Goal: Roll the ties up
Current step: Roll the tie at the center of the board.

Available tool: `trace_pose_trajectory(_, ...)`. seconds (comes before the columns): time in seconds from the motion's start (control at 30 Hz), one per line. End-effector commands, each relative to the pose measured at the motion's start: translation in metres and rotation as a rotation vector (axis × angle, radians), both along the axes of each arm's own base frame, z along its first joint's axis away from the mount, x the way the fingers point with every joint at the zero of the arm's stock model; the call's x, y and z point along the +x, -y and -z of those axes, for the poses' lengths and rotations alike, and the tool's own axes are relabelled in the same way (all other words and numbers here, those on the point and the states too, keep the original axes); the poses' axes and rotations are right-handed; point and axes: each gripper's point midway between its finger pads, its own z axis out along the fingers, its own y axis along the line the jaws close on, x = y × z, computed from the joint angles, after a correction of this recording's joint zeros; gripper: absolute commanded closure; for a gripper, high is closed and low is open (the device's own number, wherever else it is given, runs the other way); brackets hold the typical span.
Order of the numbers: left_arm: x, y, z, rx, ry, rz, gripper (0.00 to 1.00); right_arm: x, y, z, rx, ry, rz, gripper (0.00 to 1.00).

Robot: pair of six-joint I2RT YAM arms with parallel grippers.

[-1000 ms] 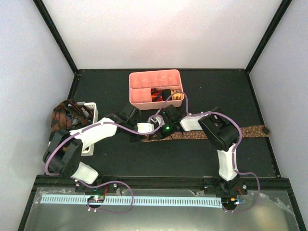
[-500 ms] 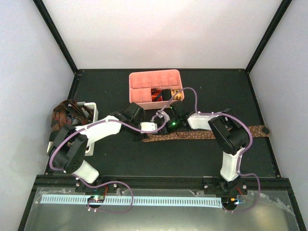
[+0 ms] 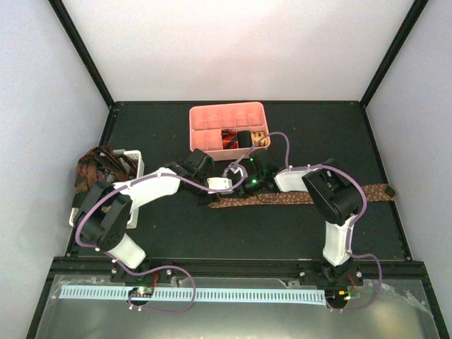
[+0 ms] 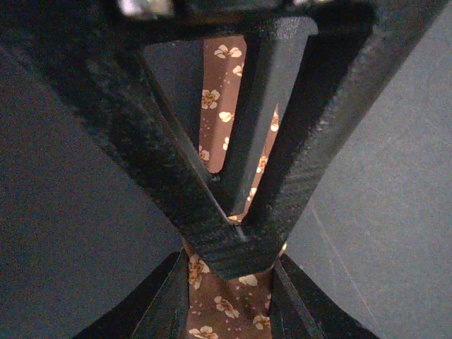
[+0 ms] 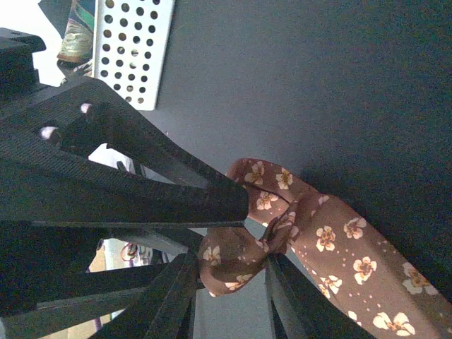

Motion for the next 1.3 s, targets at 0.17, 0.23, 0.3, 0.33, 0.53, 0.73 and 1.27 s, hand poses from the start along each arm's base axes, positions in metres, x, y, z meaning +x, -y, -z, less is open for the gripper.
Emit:
trace_pose_trajectory(0.17,0.007,0.014,-0.010,-0.046,-0.007,-0.015,0.67,0.001,-0.002,0.009,-0.012,-0.020,-0.002,0.78)
trace_pose_trajectory(0.23,0.007,0.015,-0.011,-0.051,-0.007,-0.014,0.67,0.001,-0.002,0.010,-0.016,-0.019,-0.004,0.86)
trace_pose_trajectory(0.3,0.007,0.015,-0.011,-0.049,-0.009,-0.016,0.67,0.001,-0.001,0.011,-0.023,-0.014,-0.005,0.94)
trace_pose_trajectory(0.33,0.007,0.014,-0.011,-0.046,-0.013,-0.020,0.66,0.001,0.000,0.012,-0.028,-0.010,-0.006,0.97)
trace_pose_trajectory(0.53,-0.001,-0.006,-0.003,-0.003,-0.012,-0.006,0.26,0.002,0.010,0.022,-0.063,0.002,-0.003,0.98)
trace_pose_trajectory(0.73,-0.006,-0.012,0.011,0.026,-0.060,0.005,0.10,0.004,0.022,0.031,-0.083,-0.006,0.017,0.98)
trace_pose_trajectory(1.27,0.005,0.022,0.030,0.094,-0.018,0.014,0.14,-0.002,0.033,0.040,-0.112,0.000,0.006,0.98)
